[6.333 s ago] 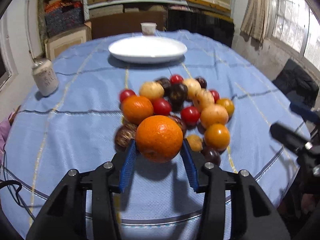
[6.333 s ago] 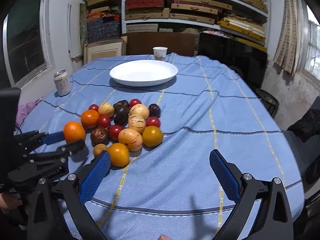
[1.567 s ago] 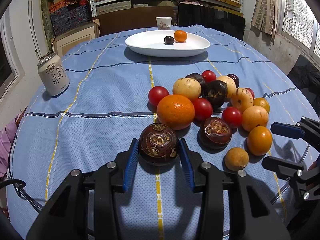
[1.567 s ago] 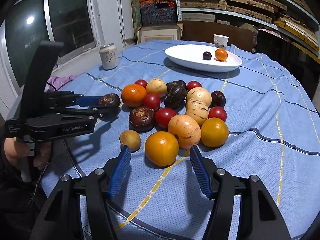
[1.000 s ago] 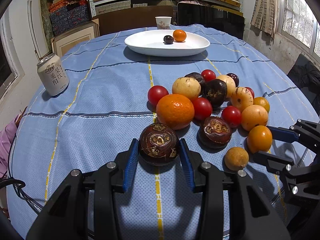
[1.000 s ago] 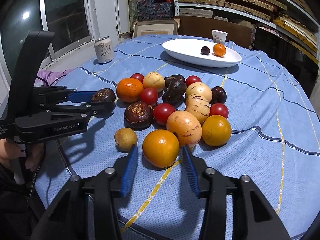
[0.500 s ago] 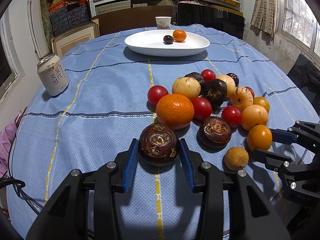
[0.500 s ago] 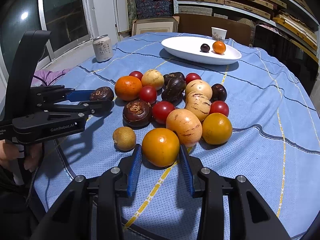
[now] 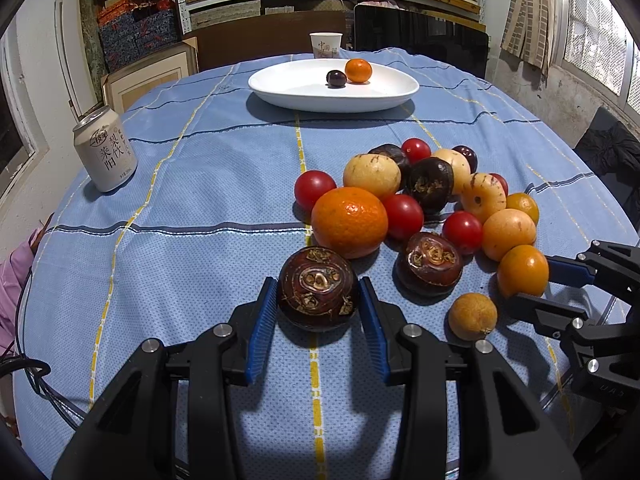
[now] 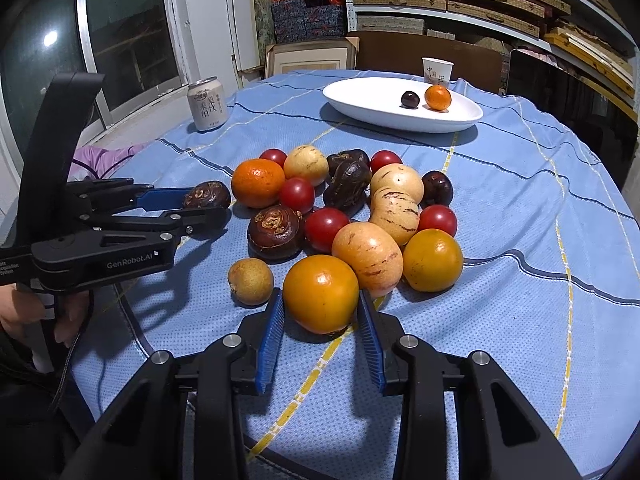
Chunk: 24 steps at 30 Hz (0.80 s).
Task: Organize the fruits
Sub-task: 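Grasp the brown carved fruit with the left tool while the right tool grasps an orange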
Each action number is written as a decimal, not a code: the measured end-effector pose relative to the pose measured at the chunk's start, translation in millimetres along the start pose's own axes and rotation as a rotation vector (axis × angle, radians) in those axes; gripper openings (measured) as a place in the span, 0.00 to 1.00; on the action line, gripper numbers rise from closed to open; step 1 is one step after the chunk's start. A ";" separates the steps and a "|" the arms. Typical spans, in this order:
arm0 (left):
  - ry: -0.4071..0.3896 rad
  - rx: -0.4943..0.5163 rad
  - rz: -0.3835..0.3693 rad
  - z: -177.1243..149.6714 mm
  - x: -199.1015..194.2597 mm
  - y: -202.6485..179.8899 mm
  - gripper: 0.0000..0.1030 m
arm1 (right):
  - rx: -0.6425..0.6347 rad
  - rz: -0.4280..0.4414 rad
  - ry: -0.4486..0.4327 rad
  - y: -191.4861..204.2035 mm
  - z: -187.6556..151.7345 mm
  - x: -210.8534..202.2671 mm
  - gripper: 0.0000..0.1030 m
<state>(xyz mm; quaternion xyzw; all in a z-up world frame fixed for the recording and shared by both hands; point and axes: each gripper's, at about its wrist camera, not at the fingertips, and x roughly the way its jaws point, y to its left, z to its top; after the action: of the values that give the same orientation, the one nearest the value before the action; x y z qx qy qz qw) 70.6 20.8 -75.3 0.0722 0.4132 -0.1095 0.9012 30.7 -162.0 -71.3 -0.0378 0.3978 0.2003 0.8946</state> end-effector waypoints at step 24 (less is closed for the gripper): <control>-0.023 -0.008 0.008 -0.6 -4.8 0.6 0.39 | 0.014 0.008 -0.019 -4.5 -1.5 -4.1 0.36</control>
<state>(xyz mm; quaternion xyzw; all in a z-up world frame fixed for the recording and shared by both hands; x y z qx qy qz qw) 67.2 22.1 -72.0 0.0691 0.4028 -0.1052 0.9066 29.0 -167.9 -69.8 -0.0281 0.3908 0.2012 0.8978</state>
